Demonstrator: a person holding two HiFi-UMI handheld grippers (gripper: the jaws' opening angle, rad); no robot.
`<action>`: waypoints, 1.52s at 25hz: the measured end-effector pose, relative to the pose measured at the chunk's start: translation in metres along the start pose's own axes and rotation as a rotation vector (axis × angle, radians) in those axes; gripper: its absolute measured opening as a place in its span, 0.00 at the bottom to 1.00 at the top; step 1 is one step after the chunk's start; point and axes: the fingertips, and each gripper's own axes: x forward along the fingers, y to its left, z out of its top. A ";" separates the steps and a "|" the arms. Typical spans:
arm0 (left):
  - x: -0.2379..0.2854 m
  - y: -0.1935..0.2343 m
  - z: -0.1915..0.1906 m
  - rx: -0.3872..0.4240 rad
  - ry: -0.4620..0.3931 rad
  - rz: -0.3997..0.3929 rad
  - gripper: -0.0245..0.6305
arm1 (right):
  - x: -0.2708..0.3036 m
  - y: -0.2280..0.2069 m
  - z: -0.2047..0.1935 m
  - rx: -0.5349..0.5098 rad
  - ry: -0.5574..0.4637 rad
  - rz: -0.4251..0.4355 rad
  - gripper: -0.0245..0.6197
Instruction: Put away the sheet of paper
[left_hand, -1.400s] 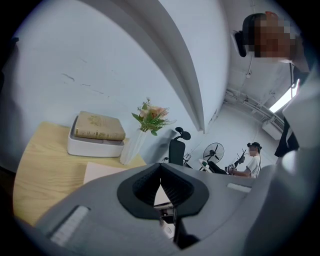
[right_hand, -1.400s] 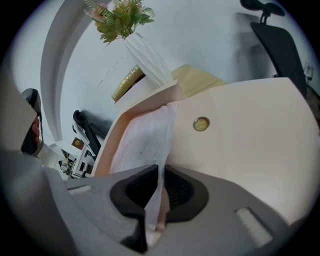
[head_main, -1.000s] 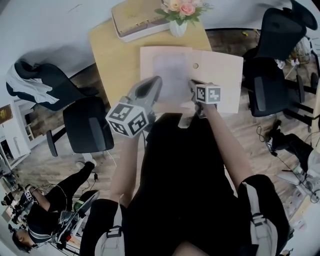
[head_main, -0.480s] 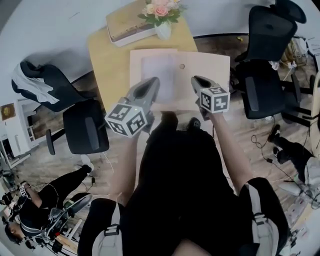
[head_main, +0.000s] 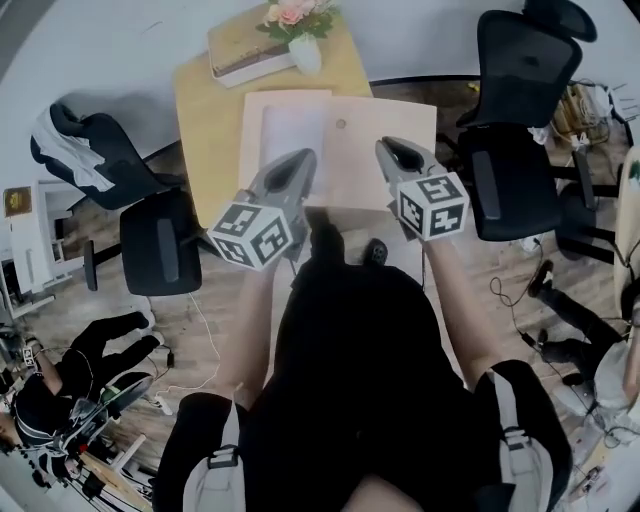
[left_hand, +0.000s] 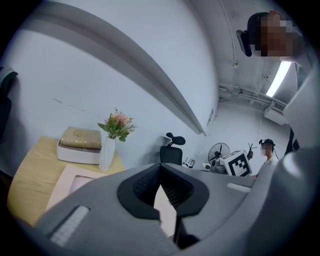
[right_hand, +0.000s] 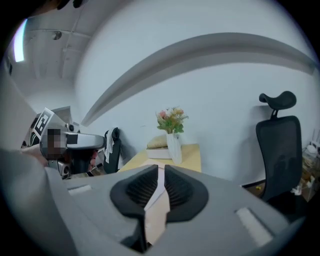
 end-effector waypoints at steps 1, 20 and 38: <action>-0.002 -0.008 -0.001 0.001 -0.011 0.008 0.05 | -0.010 0.002 0.004 -0.013 -0.017 0.007 0.08; -0.039 -0.115 -0.012 0.058 -0.138 0.086 0.05 | -0.147 0.038 0.043 -0.153 -0.219 0.116 0.08; -0.025 -0.138 0.016 0.105 -0.191 0.047 0.05 | -0.173 0.045 0.076 -0.210 -0.298 0.130 0.04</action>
